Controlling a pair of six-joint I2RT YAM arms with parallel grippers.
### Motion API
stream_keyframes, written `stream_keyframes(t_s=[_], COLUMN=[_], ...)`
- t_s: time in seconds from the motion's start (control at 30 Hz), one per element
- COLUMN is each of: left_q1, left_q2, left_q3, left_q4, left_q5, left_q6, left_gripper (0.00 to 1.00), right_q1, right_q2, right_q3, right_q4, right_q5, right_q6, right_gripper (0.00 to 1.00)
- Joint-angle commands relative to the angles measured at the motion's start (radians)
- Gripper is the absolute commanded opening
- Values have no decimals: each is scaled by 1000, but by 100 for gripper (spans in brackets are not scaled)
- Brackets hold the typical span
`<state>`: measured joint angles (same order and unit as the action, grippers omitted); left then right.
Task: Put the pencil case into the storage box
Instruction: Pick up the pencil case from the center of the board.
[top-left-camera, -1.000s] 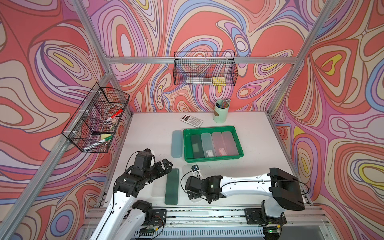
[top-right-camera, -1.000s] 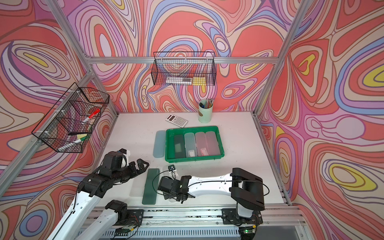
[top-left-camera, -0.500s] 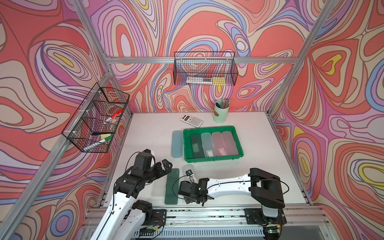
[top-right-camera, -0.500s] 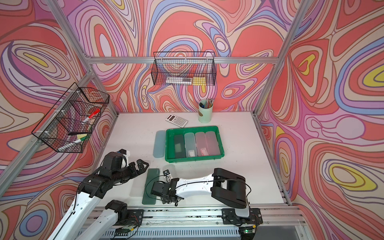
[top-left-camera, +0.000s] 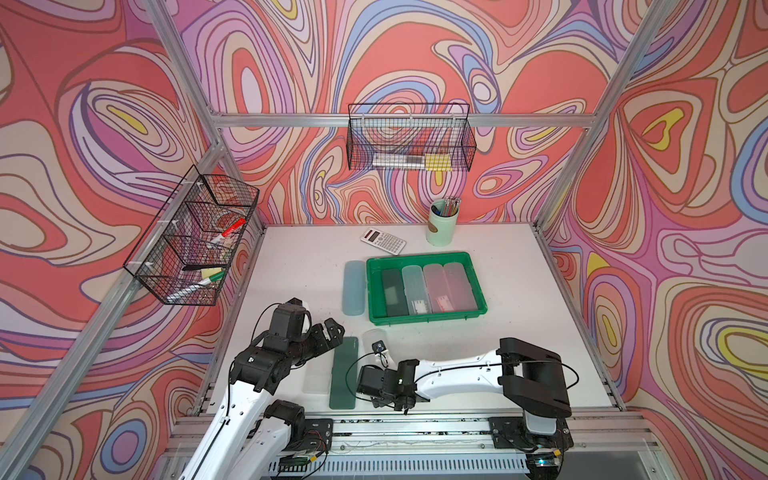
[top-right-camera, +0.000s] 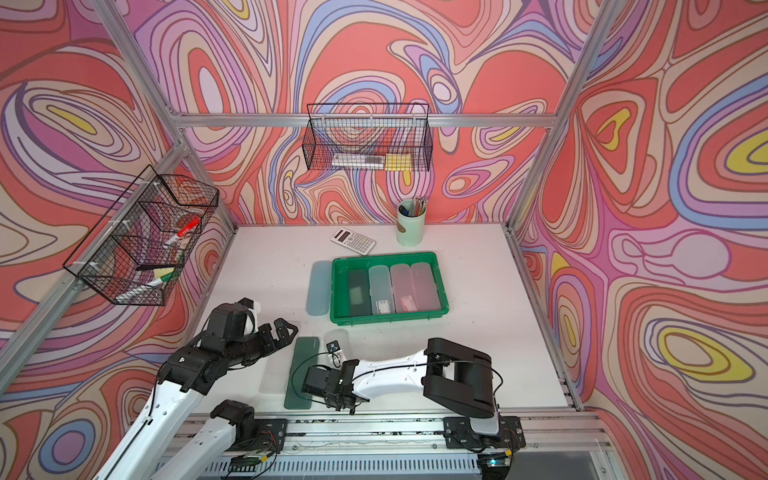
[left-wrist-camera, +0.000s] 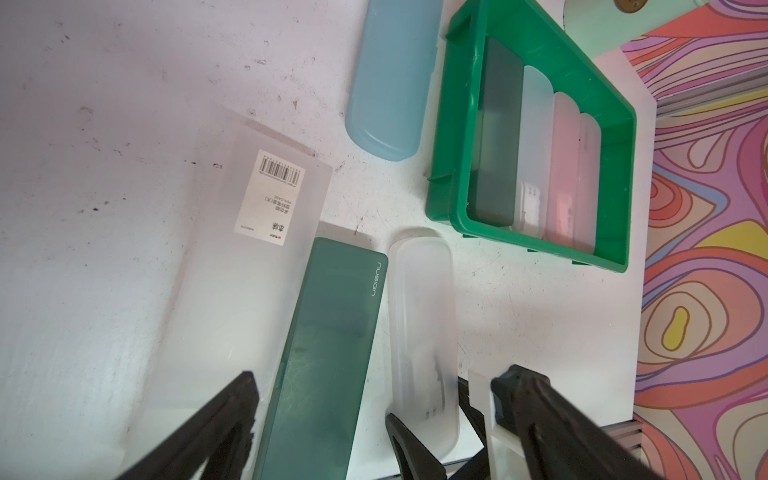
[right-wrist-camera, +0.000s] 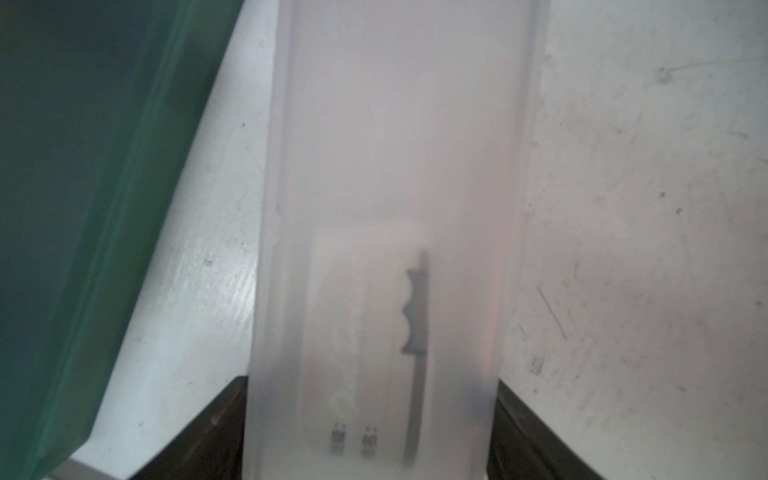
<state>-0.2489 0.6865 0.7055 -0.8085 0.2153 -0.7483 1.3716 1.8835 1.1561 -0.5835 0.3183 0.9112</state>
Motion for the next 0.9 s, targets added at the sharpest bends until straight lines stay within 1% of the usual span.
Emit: stream_keyframes(t_s=[0.0,0.37,0.53,0.7,0.87], left_q1=[4,3,3,3,3], left_q2=[-6,-25,-27,-21,9], left_q3=[3,34,56,75,138], left_q4=[-1,-27,-25,-9,8], left_q5=[-23,-41,-37,-16,-31], left_q6=[14,5,5,1,20], left_gripper=[99,99,99,99,99], right_q1=[13,50,57,61,61], right_q2=[-16,-107,-187,-255,-339], right_q3=[-42,-91,-113,-122,-110], right_q4=[-41,-62,-58,-46,-55], right_q5=[15,72,84,70,98], right_q6=[-5,-44,-81,-147,-185], right_gripper=[75,58,58,57,56])
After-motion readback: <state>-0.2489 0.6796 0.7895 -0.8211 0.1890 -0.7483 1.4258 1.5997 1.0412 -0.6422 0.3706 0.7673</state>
